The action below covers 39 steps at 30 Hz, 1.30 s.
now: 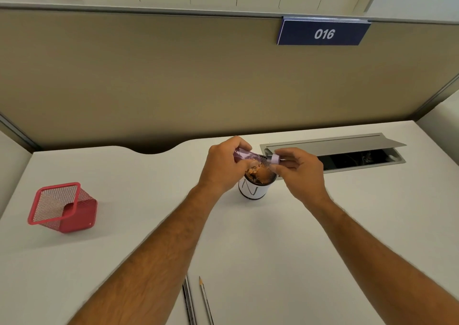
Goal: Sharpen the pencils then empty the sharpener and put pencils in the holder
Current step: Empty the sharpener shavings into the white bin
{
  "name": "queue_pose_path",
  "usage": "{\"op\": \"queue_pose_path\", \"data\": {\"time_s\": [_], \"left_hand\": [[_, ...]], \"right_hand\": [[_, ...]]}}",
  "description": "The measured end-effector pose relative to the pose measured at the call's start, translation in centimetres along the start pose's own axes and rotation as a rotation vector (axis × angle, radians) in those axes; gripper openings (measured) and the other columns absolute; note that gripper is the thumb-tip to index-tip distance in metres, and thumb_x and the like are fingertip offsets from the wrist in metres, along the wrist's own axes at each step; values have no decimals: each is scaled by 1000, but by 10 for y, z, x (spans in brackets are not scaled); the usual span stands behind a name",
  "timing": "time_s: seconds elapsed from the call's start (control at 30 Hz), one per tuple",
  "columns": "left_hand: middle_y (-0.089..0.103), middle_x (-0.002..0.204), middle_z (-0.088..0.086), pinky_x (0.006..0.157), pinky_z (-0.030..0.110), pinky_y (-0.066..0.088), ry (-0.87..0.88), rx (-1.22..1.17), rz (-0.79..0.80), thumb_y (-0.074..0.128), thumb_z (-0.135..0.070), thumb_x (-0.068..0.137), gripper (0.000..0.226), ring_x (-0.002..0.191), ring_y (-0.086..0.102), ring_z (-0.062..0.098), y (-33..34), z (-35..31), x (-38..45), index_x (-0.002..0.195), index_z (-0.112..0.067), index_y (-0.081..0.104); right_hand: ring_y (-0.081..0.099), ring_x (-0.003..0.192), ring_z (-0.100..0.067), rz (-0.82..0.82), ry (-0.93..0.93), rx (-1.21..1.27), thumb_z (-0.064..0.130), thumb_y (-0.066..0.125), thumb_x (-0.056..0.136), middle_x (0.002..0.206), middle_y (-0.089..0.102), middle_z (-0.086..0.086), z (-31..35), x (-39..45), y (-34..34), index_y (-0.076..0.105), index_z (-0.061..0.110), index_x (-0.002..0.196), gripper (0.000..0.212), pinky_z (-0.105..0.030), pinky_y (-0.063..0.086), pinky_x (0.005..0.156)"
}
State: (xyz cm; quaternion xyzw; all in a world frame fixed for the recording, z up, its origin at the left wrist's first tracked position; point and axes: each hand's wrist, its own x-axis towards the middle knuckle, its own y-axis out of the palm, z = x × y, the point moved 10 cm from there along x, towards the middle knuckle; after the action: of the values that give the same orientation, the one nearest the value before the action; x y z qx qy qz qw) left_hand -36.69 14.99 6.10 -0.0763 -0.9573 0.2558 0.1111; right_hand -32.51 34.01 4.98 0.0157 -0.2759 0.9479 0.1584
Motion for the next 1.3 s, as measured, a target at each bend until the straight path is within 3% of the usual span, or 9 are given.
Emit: {"op": "queue_pose_path", "data": {"time_s": [0.07,0.3,0.47,0.67,0.8,0.97,1.3], "left_hand": [[68,95,-7,63,12,55,-47,-103,-47,83,-22,74,29,84,65,7,-10,1,-4,97,-21,65],[74,93,1,69,33,62,-156,-366,-96,83,-19,73,27,84,71,15,-27,4,-22,94,-16,67],[73,90,4,62,29,60,-178,-444,-118,80,-14,76,21,77,71,15,-48,-2,-40,93,-14,68],[74,89,7,59,26,58,-214,-563,-153,78,-10,77,21,74,71,17,-73,-8,-68,95,-6,68],[74,88,5,61,27,58,-225,-619,-184,76,-11,80,19,70,70,17,-88,-13,-85,97,-8,67],[74,88,8,62,28,58,-229,-657,-184,76,-10,79,19,68,70,19,-103,-20,-102,96,-6,68],[74,83,10,60,27,57,-227,-710,-165,78,-10,78,20,65,69,20,-132,-36,-126,94,-1,70]], "right_hand": [[72,85,-8,23,26,129,2,79,76,96,73,4,2,-5,3,69,10,110,37,-26,59,83],[73,91,-16,81,-17,397,-7,76,76,103,75,-5,35,-21,8,69,8,109,37,-28,59,84],[73,92,-21,137,-40,459,-10,75,76,104,75,-9,58,-35,10,69,3,111,38,-29,59,84],[74,86,-20,206,-63,510,-11,73,77,94,77,-1,87,-57,13,72,8,106,35,-22,58,72],[73,90,-27,229,-92,524,-9,74,76,97,77,-9,107,-70,15,73,13,104,36,-32,60,81],[73,87,-21,299,-133,517,-9,74,77,95,78,-5,132,-86,21,73,15,104,35,-28,58,78],[74,91,-20,350,-240,421,-5,74,78,100,77,-4,171,-110,24,73,8,109,34,-32,59,85]]}}
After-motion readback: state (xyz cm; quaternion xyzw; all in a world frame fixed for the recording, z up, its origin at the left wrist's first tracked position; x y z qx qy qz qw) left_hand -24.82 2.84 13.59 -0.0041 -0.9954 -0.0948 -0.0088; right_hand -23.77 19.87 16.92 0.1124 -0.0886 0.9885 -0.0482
